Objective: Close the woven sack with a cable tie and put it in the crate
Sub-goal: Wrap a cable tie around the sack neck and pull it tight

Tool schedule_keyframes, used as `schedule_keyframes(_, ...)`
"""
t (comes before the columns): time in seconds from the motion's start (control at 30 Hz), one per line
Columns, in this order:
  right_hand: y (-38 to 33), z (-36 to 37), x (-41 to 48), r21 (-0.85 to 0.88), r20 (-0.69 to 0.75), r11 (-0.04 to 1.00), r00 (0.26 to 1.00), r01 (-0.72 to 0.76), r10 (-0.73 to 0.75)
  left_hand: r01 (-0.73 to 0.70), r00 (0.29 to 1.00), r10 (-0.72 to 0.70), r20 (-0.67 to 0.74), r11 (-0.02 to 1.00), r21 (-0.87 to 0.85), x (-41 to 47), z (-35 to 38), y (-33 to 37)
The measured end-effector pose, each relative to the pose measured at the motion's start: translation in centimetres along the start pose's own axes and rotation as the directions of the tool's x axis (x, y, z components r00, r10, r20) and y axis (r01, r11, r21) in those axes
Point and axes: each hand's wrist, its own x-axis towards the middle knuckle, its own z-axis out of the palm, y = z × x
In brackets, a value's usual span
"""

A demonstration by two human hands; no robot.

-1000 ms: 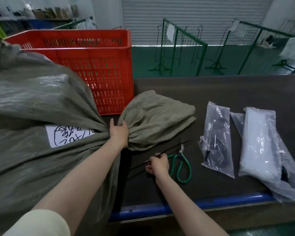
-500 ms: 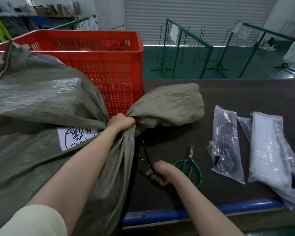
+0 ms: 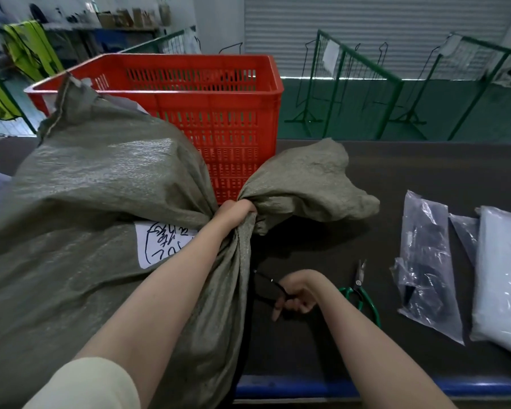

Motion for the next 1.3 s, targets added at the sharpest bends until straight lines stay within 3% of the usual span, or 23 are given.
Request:
schedule_keyframes(0.1, -0.1, -0.5, 0.7, 0.24, -0.176, 0.963, 0.981, 0.122, -0.08, 0.01, 1.0, -0.01, -0.005, 1.0, -0.016, -0.1, 0.1, 0.2)
schedule_keyframes(0.2, -0.8, -0.9, 1.2, 0.522, -0.322, 0.817, 0.944, 0.245, -0.078, 0.015, 1.0, -0.014, 0.018, 1.0, -0.027, 0.0, 0.1, 0.2)
schedule_keyframes(0.33, -2.7, -0.1, 1.1, 0.478, -0.394, 0.807, 0.906, 0.346, -0.155, 0.022, 0.997, -0.022, 0.077, 1.0, 0.0, -0.2, 0.0, 0.3)
schedule_keyframes(0.43, -4.3, -0.3, 1.1, 0.571, -0.465, 0.661, 0.855, 0.487, -0.229, 0.044, 0.993, -0.048, 0.104, 0.998, 0.038, -0.4, 0.1, 0.2)
schedule_keyframes(0.57, -4.8, -0.5, 1.0, 0.695, -0.427, 0.518, 0.866, 0.498, -0.26, 0.073, 0.985, -0.093, 0.146, 0.988, 0.137, -0.4, 0.1, 0.4)
schedule_keyframes(0.7, -4.2, 0.0, 1.4, 0.695, -0.339, 0.562, 0.893, 0.45, -0.296, 0.067, 0.955, -0.135, 0.265, 0.966, 0.251, -0.6, 0.0, 0.8)
schedule_keyframes(0.8, -4.2, -0.4, 0.8, 0.692, -0.327, 0.563, 0.891, 0.452, -0.314, 0.057, 0.931, -0.136, 0.339, 0.971, 0.233, -0.9, 0.1, 1.0)
schedule_keyframes(0.93, -3.4, 0.0, 0.0, 0.682, -0.357, 0.566, 0.886, 0.463, -0.294, 0.089, 0.978, -0.121, 0.169, 0.979, 0.186, 0.5, 0.1, 0.0)
schedule_keyframes(1.07, -1.2, 0.7, 0.2, 0.596, -0.391, 0.631, 0.866, 0.496, -0.312, 0.025, 0.998, -0.046, 0.053, 0.938, 0.346, 0.8, 0.1, -0.5)
schedule_keyframes(1.3, -0.2, 1.3, -0.9, 0.679, -0.447, 0.52, 0.854, 0.518, -0.266, -0.107, 0.992, 0.124, -0.011, 0.892, 0.439, 1.5, 0.4, -1.3)
